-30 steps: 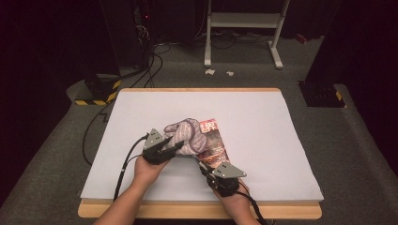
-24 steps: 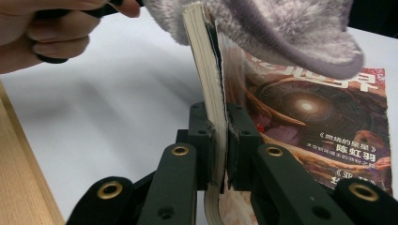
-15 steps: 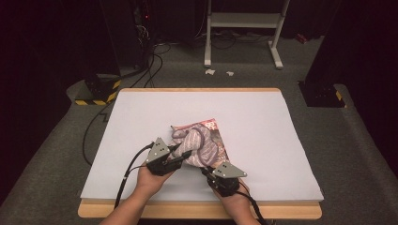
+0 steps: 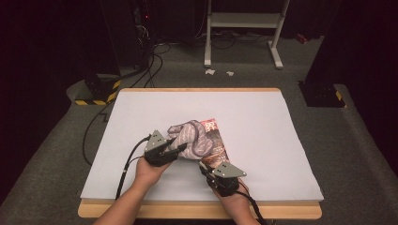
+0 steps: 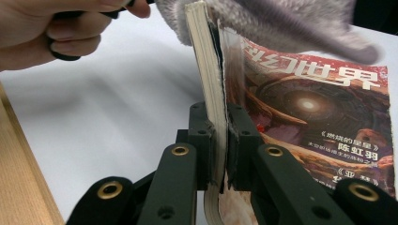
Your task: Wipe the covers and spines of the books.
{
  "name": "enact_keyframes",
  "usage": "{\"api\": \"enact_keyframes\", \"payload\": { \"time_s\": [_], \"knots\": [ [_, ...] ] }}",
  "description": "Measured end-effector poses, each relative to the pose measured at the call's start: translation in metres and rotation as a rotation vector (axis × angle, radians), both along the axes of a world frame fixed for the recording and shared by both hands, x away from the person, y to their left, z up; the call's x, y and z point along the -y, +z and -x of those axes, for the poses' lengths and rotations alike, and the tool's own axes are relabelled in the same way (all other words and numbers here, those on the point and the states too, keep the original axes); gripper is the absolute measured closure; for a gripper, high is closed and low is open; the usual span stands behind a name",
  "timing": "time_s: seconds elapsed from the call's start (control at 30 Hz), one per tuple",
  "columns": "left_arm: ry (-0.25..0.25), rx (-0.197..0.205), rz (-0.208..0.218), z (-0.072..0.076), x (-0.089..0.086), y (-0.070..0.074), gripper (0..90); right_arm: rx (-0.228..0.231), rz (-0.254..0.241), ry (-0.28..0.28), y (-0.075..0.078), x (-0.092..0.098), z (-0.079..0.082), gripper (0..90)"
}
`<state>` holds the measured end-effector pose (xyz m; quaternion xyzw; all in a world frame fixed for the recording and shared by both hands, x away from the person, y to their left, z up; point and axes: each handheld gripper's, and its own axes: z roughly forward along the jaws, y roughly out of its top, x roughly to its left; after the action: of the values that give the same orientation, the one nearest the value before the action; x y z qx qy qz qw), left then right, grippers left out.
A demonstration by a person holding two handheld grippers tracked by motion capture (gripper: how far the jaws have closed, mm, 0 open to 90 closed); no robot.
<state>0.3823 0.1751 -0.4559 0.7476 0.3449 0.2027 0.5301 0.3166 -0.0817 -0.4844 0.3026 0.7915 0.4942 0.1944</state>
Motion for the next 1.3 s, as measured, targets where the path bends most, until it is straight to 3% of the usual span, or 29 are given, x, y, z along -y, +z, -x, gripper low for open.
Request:
{"api": "enact_keyframes", "payload": {
  "time_s": [0.43, 0.83, 1.3],
  "knots": [
    [0.106, -0.061, -0.048, -0.041, -0.019, -0.014, 60.8, -0.002, -0.001, 0.004, 0.0, 0.0, 0.0, 82.8],
    [0.199, -0.107, -0.067, -0.072, -0.033, -0.027, 60.8, 0.002, 0.0, 0.005, 0.0, 0.0, 0.0, 82.7],
    [0.279, -0.153, -0.063, -0.092, -0.046, -0.041, 60.7, 0.006, 0.011, 0.012, -0.001, -0.002, 0.001, 82.4]
  ]
}}
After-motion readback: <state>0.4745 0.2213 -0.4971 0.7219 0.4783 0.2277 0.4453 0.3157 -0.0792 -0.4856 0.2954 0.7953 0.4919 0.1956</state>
